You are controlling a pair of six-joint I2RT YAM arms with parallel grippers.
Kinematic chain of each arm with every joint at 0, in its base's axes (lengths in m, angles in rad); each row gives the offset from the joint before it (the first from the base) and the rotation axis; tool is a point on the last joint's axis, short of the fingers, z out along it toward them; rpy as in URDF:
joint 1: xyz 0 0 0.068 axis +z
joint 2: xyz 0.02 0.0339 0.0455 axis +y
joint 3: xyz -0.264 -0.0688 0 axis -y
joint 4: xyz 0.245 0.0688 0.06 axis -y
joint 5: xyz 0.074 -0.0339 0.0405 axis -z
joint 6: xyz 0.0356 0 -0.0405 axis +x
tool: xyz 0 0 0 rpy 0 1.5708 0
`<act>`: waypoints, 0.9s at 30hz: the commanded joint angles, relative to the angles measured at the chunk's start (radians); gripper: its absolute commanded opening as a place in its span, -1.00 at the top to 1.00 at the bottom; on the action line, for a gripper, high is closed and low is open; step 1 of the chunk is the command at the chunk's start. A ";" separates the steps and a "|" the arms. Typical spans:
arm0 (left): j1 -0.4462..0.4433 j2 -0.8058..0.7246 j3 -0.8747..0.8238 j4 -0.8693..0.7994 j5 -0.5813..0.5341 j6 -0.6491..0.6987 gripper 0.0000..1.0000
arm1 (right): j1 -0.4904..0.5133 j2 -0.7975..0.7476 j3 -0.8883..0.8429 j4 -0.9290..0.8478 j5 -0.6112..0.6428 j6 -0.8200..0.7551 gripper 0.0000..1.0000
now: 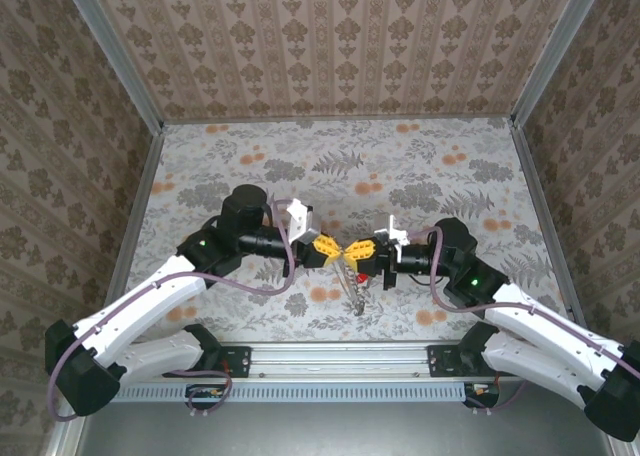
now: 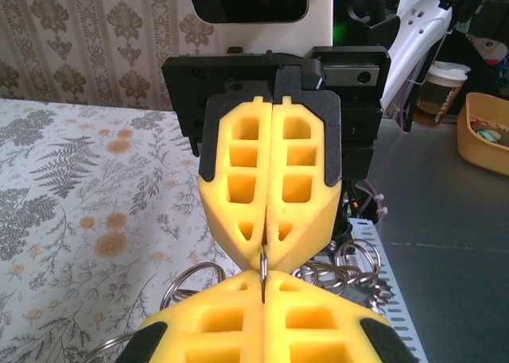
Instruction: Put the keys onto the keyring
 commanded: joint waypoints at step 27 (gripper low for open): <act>-0.081 0.061 0.103 -0.168 -0.218 0.116 0.61 | 0.013 -0.006 0.095 -0.062 -0.040 -0.116 1.00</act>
